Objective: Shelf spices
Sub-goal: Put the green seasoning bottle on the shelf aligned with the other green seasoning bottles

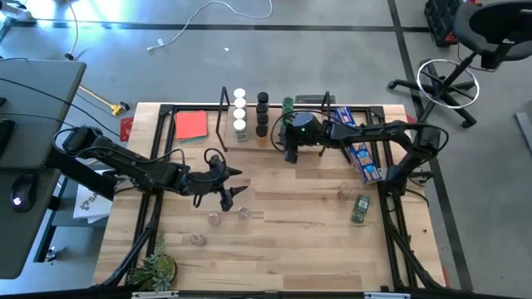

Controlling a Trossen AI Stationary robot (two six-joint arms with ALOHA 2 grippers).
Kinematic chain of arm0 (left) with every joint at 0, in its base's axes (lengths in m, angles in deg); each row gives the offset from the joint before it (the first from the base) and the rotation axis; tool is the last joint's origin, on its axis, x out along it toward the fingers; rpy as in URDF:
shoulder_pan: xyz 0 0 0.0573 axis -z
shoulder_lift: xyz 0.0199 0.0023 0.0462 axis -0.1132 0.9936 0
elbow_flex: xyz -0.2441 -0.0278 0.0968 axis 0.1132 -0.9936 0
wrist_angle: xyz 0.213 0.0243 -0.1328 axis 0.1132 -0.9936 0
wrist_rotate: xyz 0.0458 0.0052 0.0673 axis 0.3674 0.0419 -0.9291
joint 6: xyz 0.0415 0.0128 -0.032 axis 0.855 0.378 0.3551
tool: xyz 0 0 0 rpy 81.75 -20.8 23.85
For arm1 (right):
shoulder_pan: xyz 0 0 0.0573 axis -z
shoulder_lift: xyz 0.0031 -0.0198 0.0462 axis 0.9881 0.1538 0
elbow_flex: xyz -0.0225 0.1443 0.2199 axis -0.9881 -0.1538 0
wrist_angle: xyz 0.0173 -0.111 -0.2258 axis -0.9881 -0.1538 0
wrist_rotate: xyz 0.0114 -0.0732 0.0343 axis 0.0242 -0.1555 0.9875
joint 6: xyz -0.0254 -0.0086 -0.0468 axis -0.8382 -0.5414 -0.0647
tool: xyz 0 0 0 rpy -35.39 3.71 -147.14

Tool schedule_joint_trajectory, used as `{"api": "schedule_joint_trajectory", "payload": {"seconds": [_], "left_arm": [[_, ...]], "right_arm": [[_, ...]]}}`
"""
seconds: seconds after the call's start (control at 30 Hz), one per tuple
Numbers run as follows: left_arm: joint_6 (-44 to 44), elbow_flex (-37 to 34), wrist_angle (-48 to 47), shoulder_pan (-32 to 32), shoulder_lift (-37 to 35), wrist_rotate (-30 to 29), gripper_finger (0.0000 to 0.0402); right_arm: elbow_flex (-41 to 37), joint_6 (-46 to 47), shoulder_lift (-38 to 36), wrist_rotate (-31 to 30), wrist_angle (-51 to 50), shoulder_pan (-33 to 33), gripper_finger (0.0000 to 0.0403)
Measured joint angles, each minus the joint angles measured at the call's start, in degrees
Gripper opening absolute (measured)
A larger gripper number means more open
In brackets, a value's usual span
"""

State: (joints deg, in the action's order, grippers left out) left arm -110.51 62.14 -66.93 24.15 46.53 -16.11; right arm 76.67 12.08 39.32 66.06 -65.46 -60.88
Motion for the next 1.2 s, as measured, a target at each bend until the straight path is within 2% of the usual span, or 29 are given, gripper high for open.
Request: {"api": "schedule_joint_trajectory", "payload": {"seconds": [0.23, 0.77, 0.93, 1.07, 1.2], "left_arm": [[0.00, -0.01, 0.00, 0.00, 0.00, 0.00, 0.0268], [-0.02, -0.01, -0.01, 0.00, 0.00, 0.04, 0.0268], [-0.04, -0.01, -0.02, 0.00, 0.00, 0.07, 0.0268], [-0.04, -0.01, -0.02, 0.02, 0.00, 0.11, 0.0268], [-0.02, -0.01, -0.01, 0.00, 0.00, 0.11, 0.0268]], "right_arm": [[0.00, -0.22, 0.00, -3.28, 0.34, 0.00, 0.0140], [0.00, -1.50, -0.09, -6.42, 0.45, 0.00, 0.0140], [0.00, -1.17, -3.49, -6.75, -0.65, -1.80, 0.0140], [0.00, -0.01, -10.68, -7.00, -9.34, -6.60, 0.0140], [0.07, 2.59, -19.03, -10.92, -25.53, -15.53, 0.0140]]}}
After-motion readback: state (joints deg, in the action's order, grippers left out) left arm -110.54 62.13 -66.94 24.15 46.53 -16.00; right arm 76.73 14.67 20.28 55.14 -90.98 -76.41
